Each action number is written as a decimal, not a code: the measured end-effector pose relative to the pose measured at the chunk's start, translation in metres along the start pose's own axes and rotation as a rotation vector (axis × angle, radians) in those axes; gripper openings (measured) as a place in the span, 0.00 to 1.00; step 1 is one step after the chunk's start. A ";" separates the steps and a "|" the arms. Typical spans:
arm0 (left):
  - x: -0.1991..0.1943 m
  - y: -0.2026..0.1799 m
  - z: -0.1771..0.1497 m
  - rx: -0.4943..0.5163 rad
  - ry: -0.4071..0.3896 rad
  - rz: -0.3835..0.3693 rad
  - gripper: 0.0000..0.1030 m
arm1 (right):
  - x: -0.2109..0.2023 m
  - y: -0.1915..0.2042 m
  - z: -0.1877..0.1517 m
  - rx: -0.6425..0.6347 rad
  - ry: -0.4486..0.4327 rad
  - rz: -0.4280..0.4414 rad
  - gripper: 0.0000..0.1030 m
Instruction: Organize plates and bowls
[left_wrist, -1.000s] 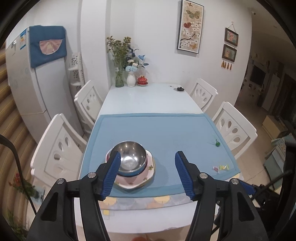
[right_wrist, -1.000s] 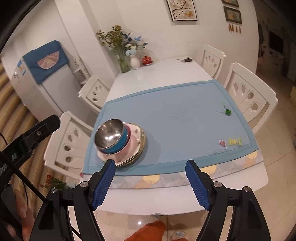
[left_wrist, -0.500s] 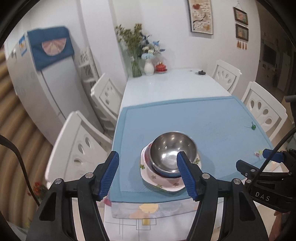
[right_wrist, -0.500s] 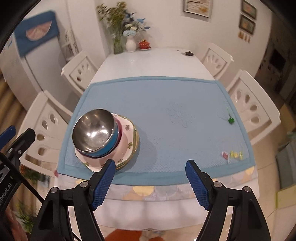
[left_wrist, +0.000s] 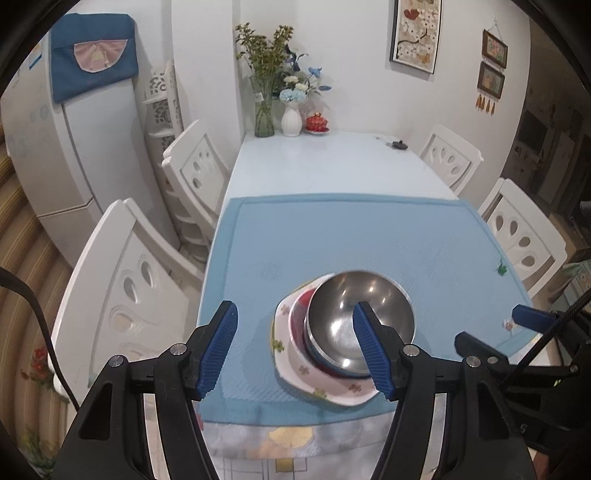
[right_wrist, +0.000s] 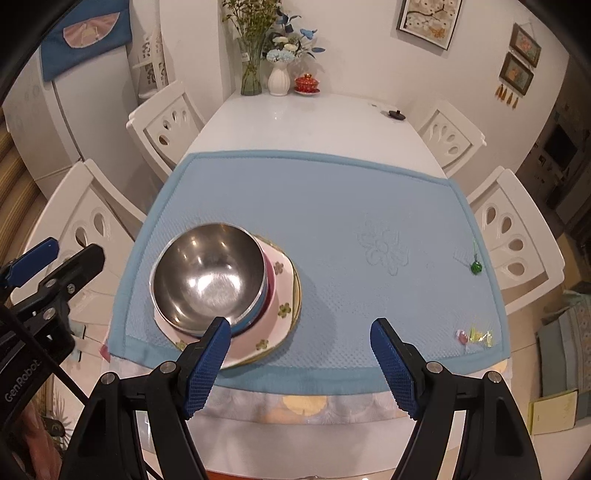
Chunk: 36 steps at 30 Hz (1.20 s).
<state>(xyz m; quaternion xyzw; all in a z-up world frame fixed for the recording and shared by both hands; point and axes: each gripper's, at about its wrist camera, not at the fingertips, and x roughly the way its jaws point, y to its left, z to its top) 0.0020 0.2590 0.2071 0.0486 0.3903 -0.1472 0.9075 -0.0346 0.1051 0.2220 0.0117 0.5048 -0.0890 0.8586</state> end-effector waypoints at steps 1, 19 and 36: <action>0.000 0.000 0.002 0.001 -0.004 -0.004 0.61 | -0.002 -0.001 0.003 0.003 -0.008 0.001 0.74; -0.012 -0.002 0.007 0.011 -0.006 0.037 0.62 | -0.013 0.003 0.004 0.029 -0.026 0.009 0.74; -0.029 0.000 0.006 -0.024 -0.050 0.077 0.70 | -0.021 0.001 -0.003 0.014 -0.037 0.024 0.74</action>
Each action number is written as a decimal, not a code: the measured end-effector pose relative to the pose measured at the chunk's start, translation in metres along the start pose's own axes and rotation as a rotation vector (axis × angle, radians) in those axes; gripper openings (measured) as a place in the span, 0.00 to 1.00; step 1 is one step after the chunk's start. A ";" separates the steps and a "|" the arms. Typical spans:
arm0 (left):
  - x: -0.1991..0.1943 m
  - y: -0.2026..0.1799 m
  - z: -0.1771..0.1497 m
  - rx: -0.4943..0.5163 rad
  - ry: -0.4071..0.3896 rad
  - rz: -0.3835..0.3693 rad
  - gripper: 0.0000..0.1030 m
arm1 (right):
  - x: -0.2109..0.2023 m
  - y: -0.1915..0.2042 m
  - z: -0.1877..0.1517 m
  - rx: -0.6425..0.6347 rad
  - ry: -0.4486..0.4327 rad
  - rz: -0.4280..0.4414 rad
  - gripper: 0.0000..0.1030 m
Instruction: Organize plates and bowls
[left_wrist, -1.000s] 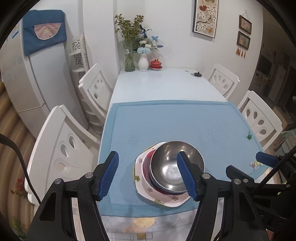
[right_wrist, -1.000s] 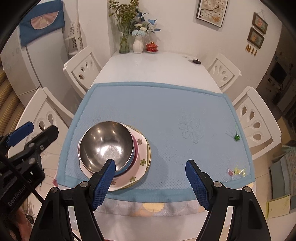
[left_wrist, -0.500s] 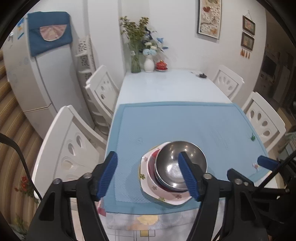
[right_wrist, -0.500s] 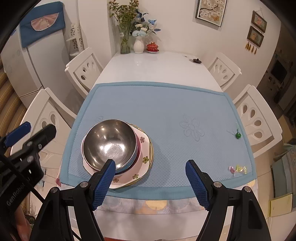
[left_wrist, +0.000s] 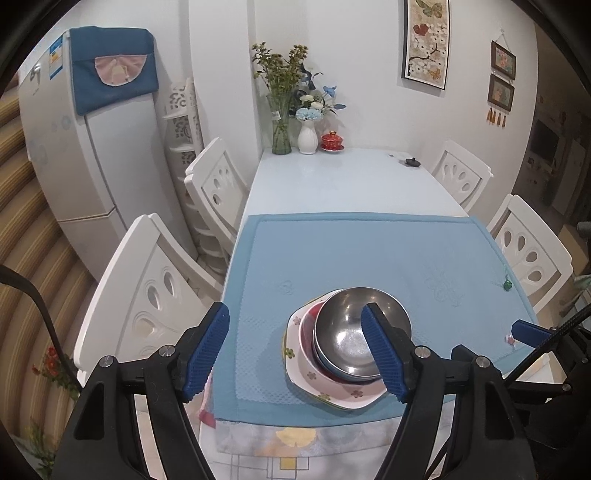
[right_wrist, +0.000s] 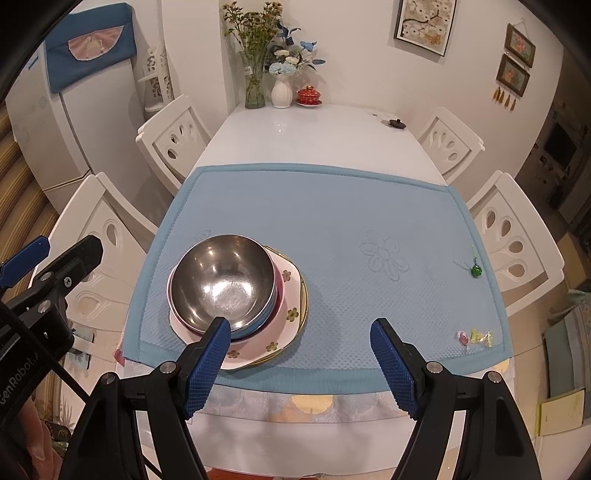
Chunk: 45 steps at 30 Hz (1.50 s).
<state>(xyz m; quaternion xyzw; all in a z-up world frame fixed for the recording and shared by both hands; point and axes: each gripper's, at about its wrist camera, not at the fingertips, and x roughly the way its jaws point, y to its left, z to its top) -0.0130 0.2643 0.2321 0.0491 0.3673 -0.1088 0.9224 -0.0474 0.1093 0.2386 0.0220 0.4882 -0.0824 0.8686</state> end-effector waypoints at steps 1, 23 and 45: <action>0.000 0.000 0.000 -0.002 0.000 0.001 0.70 | 0.000 0.000 0.000 0.000 0.001 0.000 0.74; -0.001 -0.006 0.001 0.014 0.008 0.002 0.70 | -0.001 -0.003 -0.002 -0.002 0.010 0.005 0.74; 0.005 -0.010 -0.001 0.003 0.039 -0.024 0.71 | 0.000 -0.002 -0.003 0.001 0.014 0.002 0.74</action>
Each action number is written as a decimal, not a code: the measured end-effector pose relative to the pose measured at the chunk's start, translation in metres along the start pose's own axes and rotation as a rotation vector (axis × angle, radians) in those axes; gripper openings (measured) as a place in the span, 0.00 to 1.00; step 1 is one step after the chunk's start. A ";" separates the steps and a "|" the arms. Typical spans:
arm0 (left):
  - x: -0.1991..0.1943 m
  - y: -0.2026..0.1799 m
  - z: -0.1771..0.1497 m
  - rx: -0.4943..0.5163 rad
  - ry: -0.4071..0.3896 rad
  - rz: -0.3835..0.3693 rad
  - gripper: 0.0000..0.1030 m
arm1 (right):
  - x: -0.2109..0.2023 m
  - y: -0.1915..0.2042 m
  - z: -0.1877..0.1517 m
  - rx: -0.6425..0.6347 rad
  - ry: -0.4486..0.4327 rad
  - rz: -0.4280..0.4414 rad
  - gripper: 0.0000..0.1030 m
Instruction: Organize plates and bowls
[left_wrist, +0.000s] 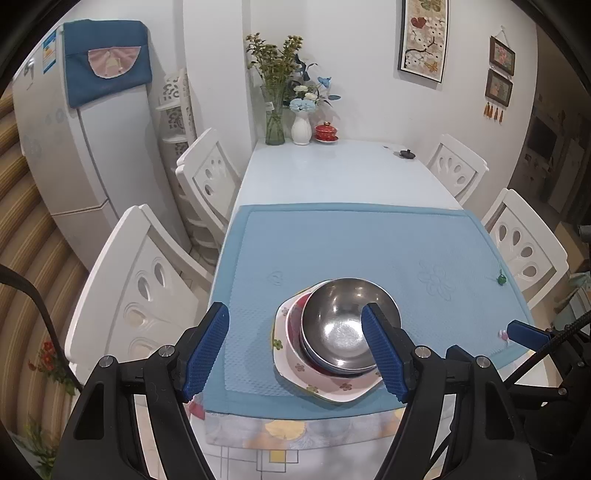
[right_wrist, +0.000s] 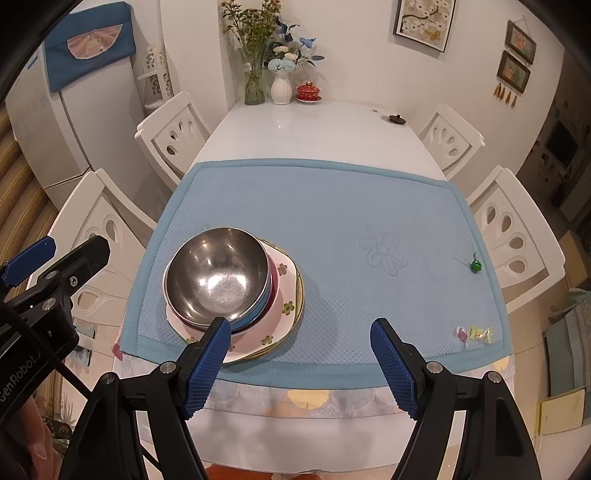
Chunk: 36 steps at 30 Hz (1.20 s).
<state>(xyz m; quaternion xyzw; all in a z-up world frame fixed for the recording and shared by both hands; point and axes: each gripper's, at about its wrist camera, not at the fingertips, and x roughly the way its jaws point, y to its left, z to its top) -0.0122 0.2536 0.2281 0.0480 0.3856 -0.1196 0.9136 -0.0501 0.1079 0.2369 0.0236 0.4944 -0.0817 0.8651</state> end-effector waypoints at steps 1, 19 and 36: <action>0.000 0.000 0.000 0.000 0.000 -0.001 0.71 | 0.000 0.000 0.000 0.002 -0.001 -0.001 0.74; 0.001 -0.004 0.002 0.008 -0.002 0.000 0.71 | 0.000 -0.008 0.001 0.001 0.000 0.003 0.74; 0.000 0.002 0.002 -0.006 0.002 0.006 0.70 | -0.002 -0.002 0.002 -0.009 -0.004 -0.001 0.74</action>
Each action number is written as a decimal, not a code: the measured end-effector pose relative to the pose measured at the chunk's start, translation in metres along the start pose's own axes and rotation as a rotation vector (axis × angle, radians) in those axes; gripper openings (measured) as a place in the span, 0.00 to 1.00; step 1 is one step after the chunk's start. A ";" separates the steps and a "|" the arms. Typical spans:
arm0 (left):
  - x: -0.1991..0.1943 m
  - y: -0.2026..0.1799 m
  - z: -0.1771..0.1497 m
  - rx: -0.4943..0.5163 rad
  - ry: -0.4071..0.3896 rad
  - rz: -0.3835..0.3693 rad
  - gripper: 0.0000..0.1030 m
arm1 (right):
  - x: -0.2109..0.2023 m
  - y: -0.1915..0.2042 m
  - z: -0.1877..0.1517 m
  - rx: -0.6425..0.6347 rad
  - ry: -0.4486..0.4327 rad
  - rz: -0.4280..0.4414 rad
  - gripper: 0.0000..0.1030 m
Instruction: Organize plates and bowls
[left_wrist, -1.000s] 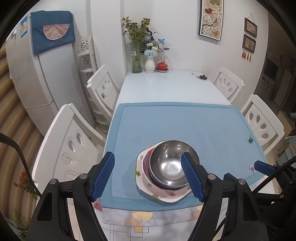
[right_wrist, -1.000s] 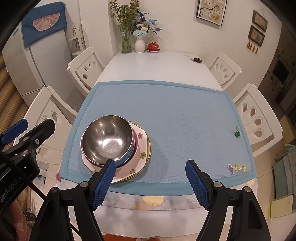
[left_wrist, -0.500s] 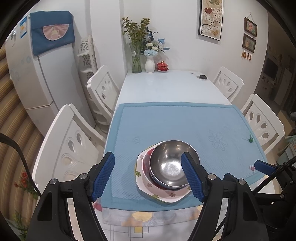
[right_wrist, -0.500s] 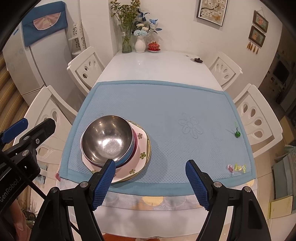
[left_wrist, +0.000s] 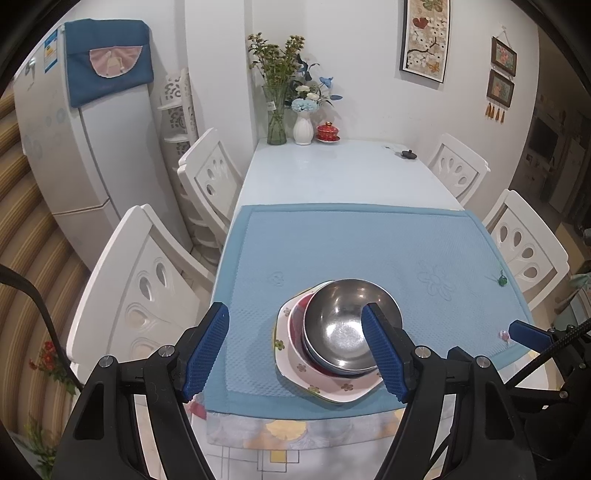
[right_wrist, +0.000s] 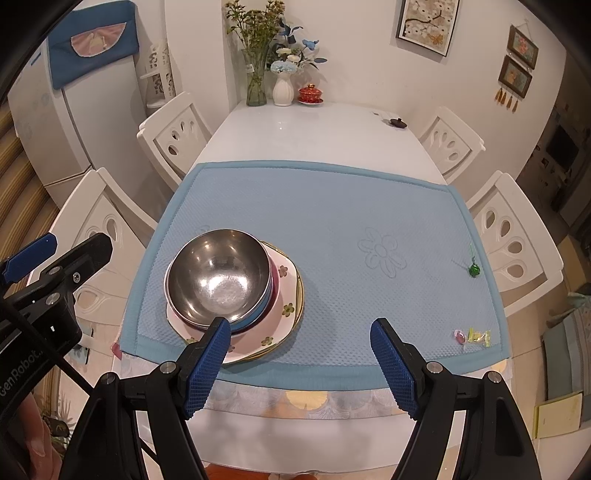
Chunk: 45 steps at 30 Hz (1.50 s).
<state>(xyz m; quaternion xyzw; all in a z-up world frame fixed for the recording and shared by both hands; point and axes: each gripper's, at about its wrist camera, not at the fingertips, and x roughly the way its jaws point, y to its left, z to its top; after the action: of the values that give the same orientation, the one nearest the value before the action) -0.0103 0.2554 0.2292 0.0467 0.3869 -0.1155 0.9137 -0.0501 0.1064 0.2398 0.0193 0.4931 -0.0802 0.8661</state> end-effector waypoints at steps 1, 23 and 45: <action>0.000 0.001 0.000 -0.001 0.000 0.000 0.70 | 0.000 0.000 0.000 -0.001 0.001 0.001 0.74; 0.005 0.004 -0.001 0.000 0.005 0.001 0.71 | 0.006 0.003 0.003 -0.002 0.009 0.007 0.74; 0.014 -0.007 0.004 0.017 0.021 -0.014 0.70 | 0.014 -0.007 0.005 0.024 0.026 0.003 0.74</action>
<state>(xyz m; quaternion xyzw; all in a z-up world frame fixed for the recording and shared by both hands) 0.0005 0.2451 0.2223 0.0527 0.3958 -0.1248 0.9083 -0.0397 0.0971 0.2307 0.0314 0.5032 -0.0843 0.8595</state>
